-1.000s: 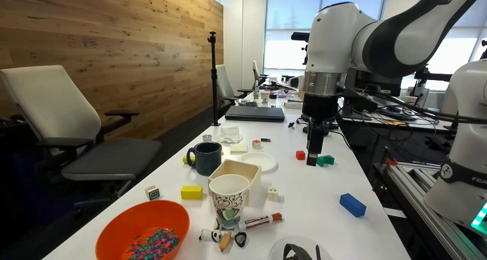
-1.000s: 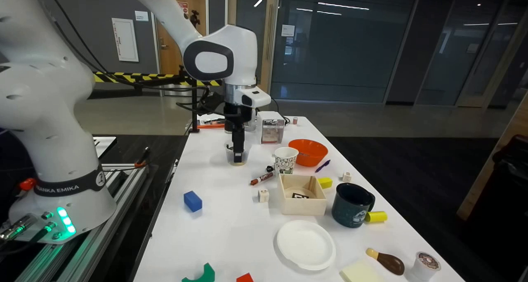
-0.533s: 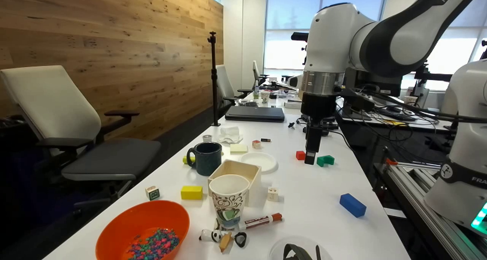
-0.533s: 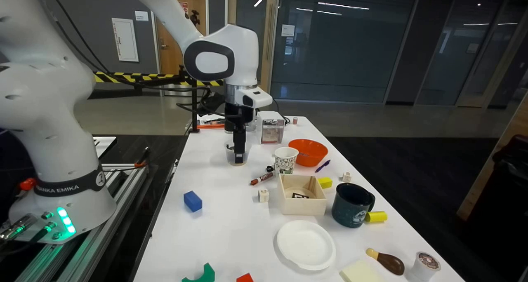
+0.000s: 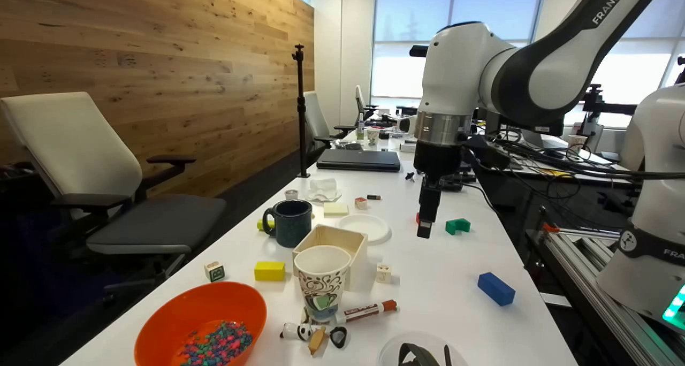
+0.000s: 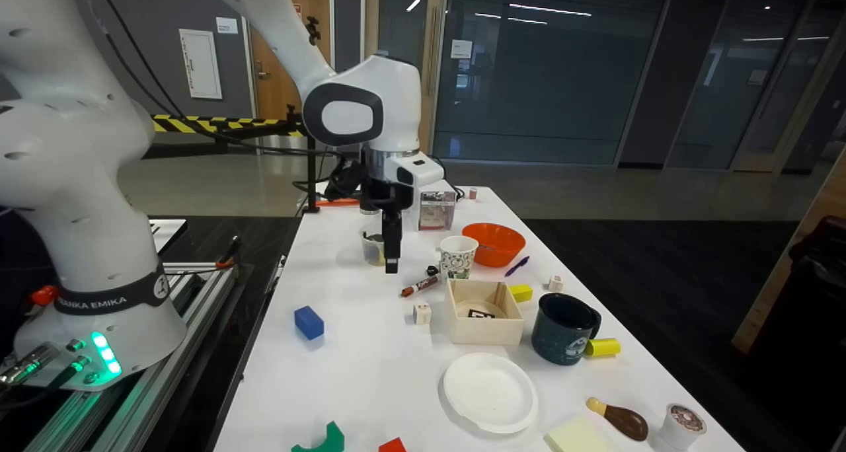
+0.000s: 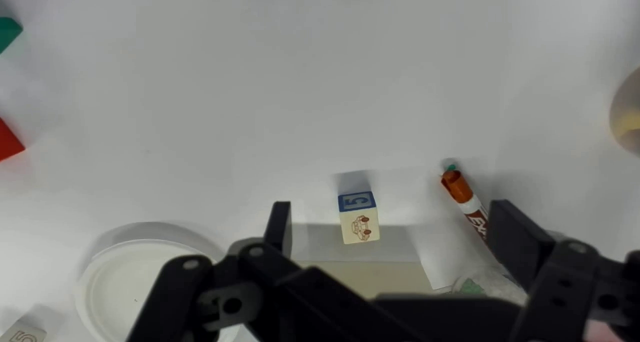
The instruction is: Put the white block in the brown box
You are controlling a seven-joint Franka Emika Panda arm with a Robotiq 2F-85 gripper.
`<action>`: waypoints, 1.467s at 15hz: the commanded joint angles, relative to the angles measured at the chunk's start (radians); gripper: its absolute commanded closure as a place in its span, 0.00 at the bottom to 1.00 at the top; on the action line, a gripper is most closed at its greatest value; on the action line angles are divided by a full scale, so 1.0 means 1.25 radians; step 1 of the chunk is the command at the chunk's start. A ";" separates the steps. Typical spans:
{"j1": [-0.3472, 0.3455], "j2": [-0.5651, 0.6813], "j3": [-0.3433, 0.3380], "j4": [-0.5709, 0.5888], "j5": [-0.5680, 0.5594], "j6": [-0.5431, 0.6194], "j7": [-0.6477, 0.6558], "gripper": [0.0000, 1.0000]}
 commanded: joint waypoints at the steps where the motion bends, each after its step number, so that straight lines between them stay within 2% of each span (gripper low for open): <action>1: -0.013 0.047 0.000 0.027 -0.030 0.017 0.012 0.00; 22: 0.011 0.265 -0.048 0.211 -0.057 0.007 -0.001 0.00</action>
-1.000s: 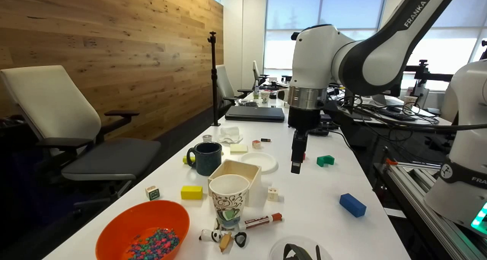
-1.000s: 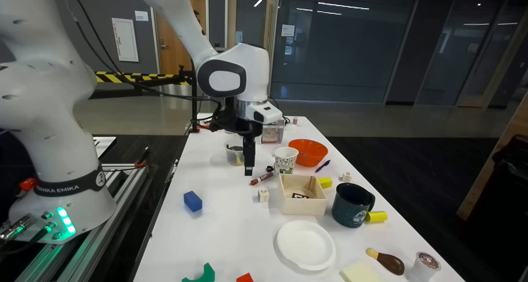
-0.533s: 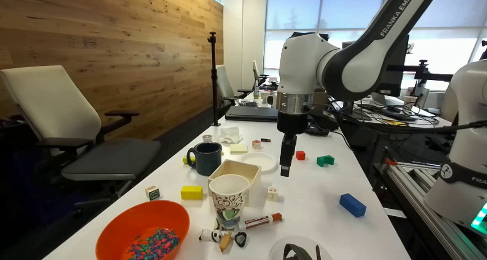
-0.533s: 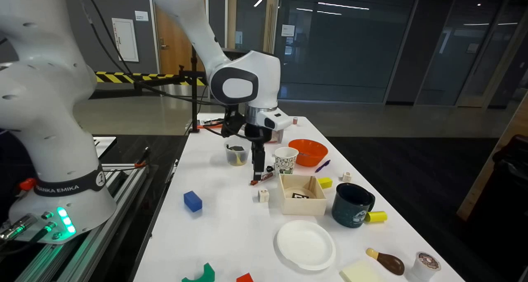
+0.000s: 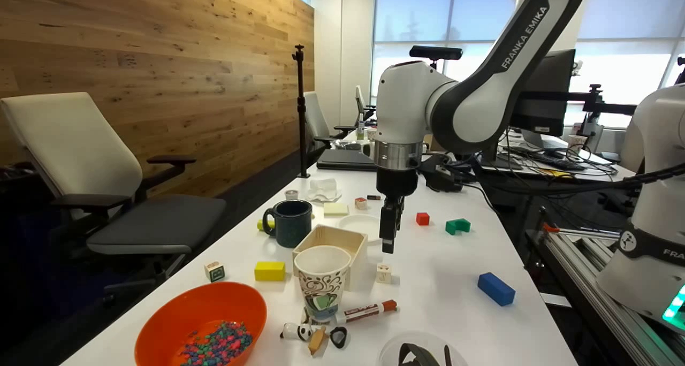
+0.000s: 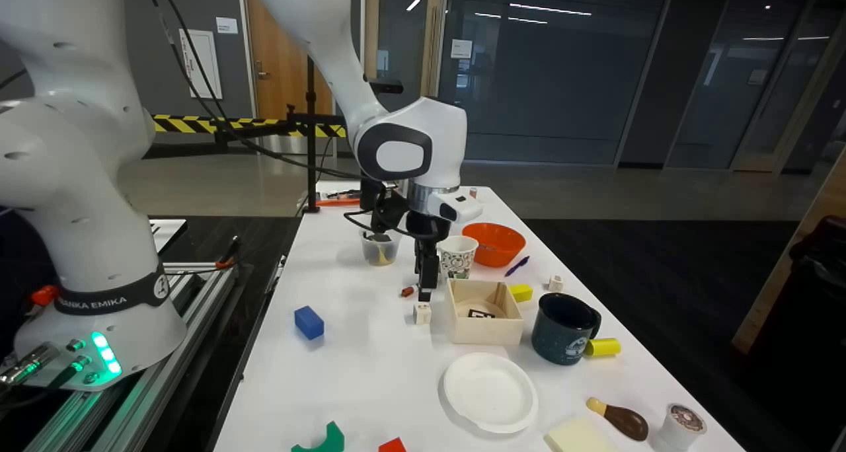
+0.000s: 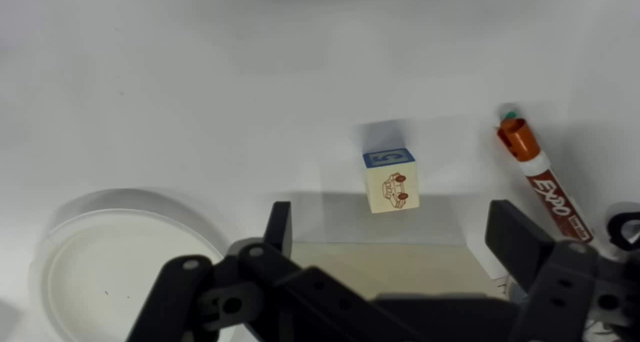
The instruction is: Put the white block in the brown box
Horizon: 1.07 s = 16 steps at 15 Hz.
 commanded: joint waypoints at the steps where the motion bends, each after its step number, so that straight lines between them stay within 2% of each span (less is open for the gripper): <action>1: 0.011 0.021 -0.006 0.031 -0.008 -0.009 -0.006 0.00; 7: 0.019 0.012 -0.009 0.001 -0.015 -0.001 0.018 0.00; 16: 0.020 0.036 0.008 -0.029 0.019 0.027 -0.020 0.00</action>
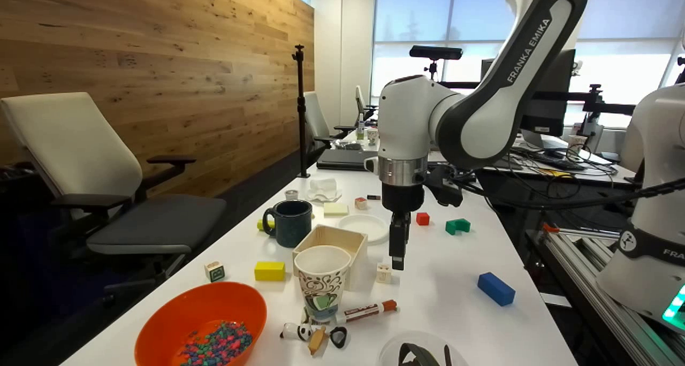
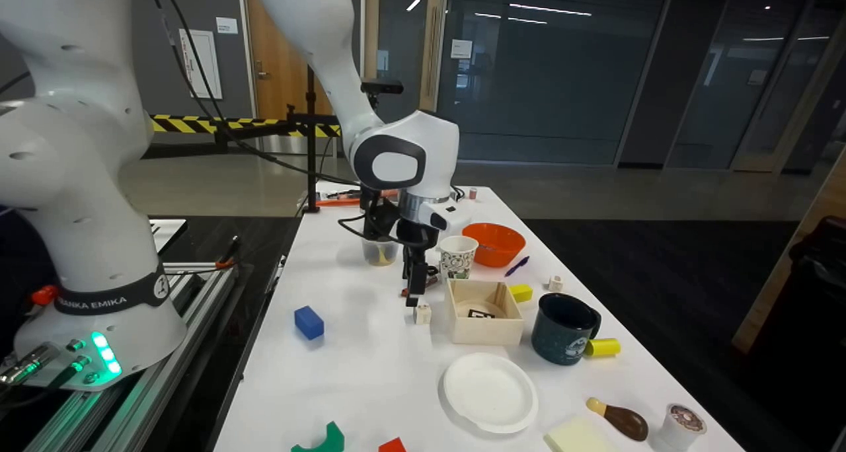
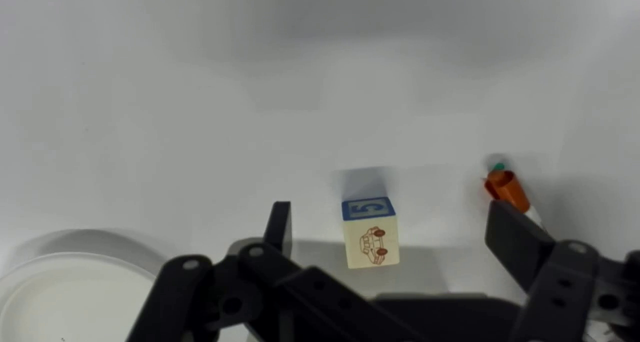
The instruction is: Put the white block in the brown box
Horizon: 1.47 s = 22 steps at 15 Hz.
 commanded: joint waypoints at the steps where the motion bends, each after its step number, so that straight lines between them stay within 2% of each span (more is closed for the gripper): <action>1: -0.002 0.011 0.001 -0.015 0.021 0.027 -0.024 0.00; 10: 0.005 0.074 -0.011 -0.001 0.009 0.104 -0.016 0.00; 13: 0.023 0.086 -0.032 0.006 -0.022 0.127 0.007 0.00; 22: 0.036 0.099 -0.045 0.035 -0.015 0.115 -0.004 0.00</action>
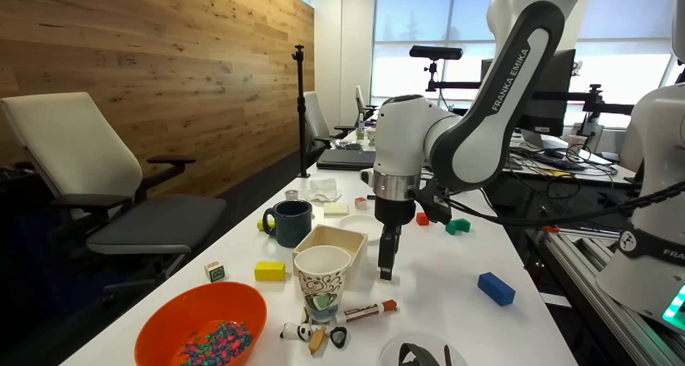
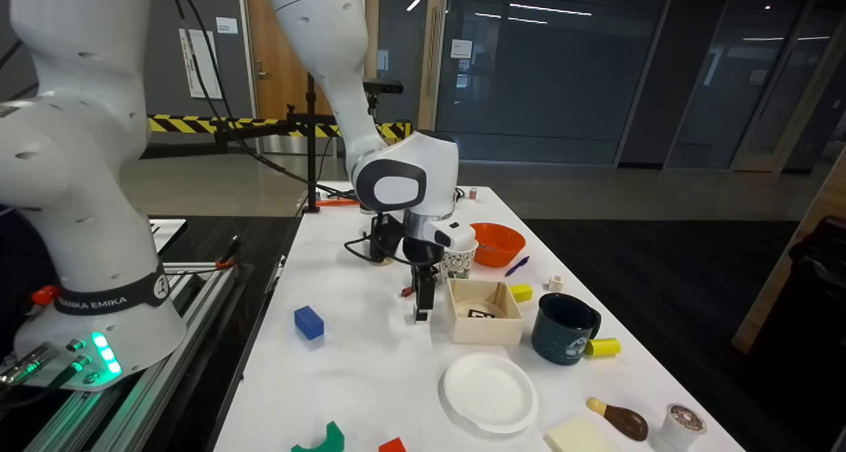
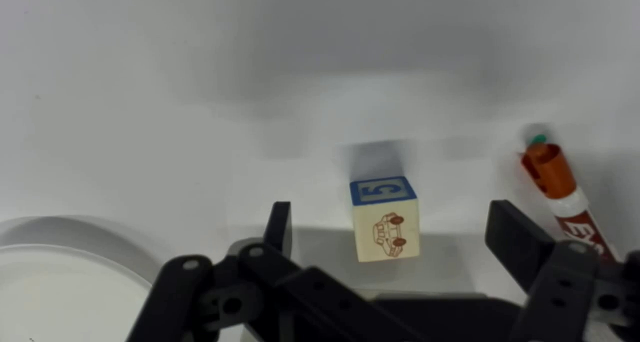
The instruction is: Put the white block in the brown box
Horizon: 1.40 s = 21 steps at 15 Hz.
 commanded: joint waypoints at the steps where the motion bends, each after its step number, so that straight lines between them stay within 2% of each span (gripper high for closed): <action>1: 0.008 0.019 -0.006 0.019 -0.010 -0.002 -0.006 0.00; 7: 0.007 0.041 -0.006 0.030 -0.006 -0.006 -0.012 0.00; 8: 0.007 0.044 -0.007 0.032 -0.006 -0.005 -0.012 0.25; 9: 0.008 0.046 -0.008 0.034 -0.008 -0.006 -0.012 0.26; 10: 0.008 0.048 -0.009 0.036 -0.008 -0.008 -0.013 0.32; 17: 0.015 0.051 -0.019 0.051 -0.015 -0.011 -0.003 0.84; 18: 0.017 0.048 -0.022 0.051 -0.018 -0.012 -0.001 0.90; 21: 0.021 0.036 -0.028 0.052 -0.020 -0.034 0.003 0.91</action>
